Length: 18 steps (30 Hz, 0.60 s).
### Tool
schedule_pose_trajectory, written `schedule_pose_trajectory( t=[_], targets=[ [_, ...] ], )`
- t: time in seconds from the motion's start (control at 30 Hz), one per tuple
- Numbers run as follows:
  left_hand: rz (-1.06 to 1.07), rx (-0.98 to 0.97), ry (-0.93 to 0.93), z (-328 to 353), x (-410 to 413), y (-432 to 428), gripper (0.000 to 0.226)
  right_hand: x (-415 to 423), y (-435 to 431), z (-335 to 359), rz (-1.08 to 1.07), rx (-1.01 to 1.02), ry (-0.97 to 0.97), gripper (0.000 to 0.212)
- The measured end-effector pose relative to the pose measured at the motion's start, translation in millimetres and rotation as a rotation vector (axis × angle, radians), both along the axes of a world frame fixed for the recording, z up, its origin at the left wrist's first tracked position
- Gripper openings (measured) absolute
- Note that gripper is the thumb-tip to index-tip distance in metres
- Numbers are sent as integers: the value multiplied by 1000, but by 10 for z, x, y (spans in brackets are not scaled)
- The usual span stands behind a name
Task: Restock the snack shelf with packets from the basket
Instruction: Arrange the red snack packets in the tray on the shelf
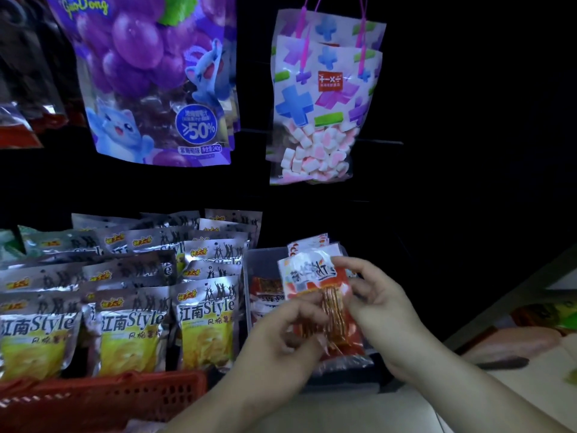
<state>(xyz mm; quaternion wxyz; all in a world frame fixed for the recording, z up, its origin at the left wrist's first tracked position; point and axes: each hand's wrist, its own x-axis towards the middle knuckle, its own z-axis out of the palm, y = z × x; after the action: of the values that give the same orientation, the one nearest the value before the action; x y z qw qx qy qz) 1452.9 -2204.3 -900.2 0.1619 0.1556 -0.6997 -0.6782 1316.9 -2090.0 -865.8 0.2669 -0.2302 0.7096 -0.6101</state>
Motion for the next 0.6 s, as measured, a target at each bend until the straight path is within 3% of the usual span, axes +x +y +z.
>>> schedule_pose_trajectory(
  t=[0.13, 0.27, 0.37, 0.53, 0.6],
  targets=[
    [229, -125, -32, -14, -35, -139, 41, -38, 43, -5, 53, 49, -11, 54],
    [185, 261, -18, 28, -53, -177, 52, -33, 50, -18, 152, 92, -69, 53],
    [214, 86, -10, -8, -52, -235, 57, -26, 52, -68, 155, 141, -24, 54],
    [284, -255, -125, -76, -75, -280, 39, -44, -1, -99, -33, 30, -16, 47],
    [221, -251, -69, -29, -105, -170, 38, -37, -26, -113, -48, 41, 21, 46]
  ],
)
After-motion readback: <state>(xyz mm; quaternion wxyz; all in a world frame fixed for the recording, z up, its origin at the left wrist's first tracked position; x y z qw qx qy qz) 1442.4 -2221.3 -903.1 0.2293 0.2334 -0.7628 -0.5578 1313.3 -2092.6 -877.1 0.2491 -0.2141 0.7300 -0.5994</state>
